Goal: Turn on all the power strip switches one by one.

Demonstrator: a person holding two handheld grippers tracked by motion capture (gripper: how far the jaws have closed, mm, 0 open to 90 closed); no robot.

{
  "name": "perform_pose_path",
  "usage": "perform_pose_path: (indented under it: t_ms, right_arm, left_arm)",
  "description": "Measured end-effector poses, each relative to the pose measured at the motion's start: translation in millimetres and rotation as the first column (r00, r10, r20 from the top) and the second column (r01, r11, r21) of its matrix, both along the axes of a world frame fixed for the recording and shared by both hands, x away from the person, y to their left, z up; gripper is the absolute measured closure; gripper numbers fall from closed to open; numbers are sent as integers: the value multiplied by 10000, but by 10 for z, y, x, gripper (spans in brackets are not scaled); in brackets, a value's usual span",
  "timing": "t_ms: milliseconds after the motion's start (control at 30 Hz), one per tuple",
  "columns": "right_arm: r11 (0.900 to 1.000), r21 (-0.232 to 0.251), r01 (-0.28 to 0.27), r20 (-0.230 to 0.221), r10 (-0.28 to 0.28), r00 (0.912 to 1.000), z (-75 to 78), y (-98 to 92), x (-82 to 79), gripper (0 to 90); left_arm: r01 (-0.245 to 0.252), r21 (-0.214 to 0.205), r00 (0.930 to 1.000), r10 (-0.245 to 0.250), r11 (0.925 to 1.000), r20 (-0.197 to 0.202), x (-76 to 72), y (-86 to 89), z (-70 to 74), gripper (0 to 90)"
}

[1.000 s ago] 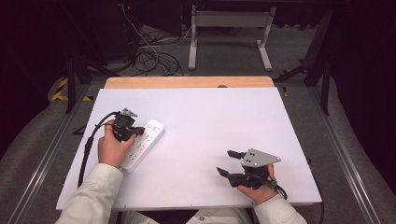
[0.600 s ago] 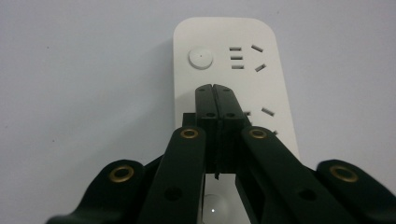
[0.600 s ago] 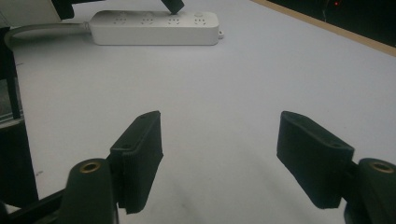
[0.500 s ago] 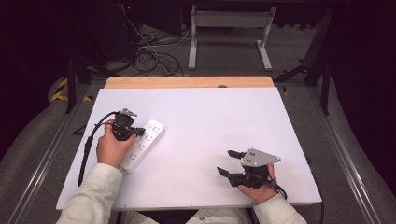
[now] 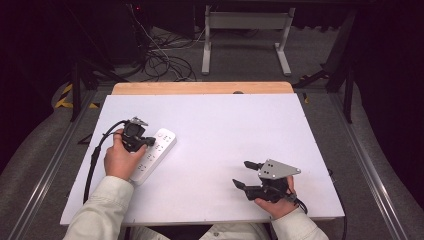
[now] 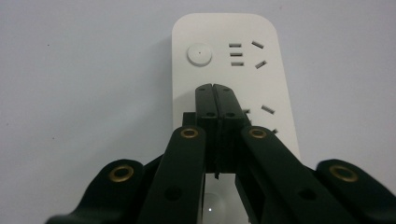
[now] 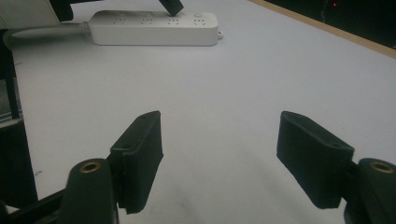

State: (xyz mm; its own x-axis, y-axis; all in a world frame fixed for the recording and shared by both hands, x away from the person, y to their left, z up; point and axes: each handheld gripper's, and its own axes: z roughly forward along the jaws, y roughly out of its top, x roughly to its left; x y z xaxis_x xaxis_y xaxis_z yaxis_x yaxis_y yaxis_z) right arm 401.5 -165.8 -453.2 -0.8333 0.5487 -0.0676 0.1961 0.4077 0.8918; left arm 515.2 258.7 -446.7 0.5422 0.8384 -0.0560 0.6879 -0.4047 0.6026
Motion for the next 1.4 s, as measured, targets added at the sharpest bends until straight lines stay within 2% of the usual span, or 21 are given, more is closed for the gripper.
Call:
perform_pose_path:
  t_ms: [100,267,433,633,700,800,867,933,1033,1067,1100,1133,1267,1400]
  right_arm:
    - [10000,-4,-4,1,4,10000,1,2,-4,318]
    - [10000,-11,-20,11,20,10000,1,1,-5,318]
    - [10000,-35,-44,13,44,10000,-1,4,-6,318]
    - [10000,-49,-77,-20,77,10000,-4,6,-11,318]
    - [10000,-27,-79,-19,79,10000,-2,4,-14,318]
    - [9999,-29,-96,-26,96,10000,-2,3,-14,318]
    - [9999,-38,-110,-34,110,9999,0,7,-19,318]
    - [9999,-30,-121,-1,121,9999,1,6,-24,318]
    - [9999,22,-101,8,101,9999,7,2,-14,317]
    - [9999,22,-101,8,101,9999,7,2,-14,317]
    - [10000,18,-69,-20,69,10000,6,1,-11,317]
    - [10000,15,-77,-9,77,10000,4,2,-5,317]
    - [10000,22,-78,-59,78,10000,-3,3,7,317]
    - [10000,12,-94,-39,94,9999,-1,2,0,317]
  left_arm:
    - [-65,-148,10000,64,9999,-66,-1,7,-6,900]
    - [-127,150,9998,125,9998,120,-18,-27,-7,900]
    - [-252,-84,9996,253,9996,90,-21,-14,-23,900]
    - [-516,-41,9986,516,9987,118,-41,-31,-28,900]
    - [-546,127,9983,543,9984,225,-49,-51,-27,900]
    - [-708,-53,9975,709,9975,45,-41,-38,-33,900]
    - [-755,-213,9971,756,9969,77,-45,-29,-41,900]
    - [-770,-2,9967,769,9970,266,-65,-62,-36,900]
    - [-636,-234,9959,650,9977,630,-71,-44,0,900]
    - [-580,-380,9958,605,9976,689,-70,-33,14,900]
    - [-545,-854,9942,619,9949,874,-83,-9,71,900]
    - [-483,-936,9939,572,9944,947,-91,-4,100,900]
    - [-348,-836,9924,443,9959,1150,-109,-19,155,900]
    - [-292,-905,9922,398,9955,1177,-96,-36,170,900]
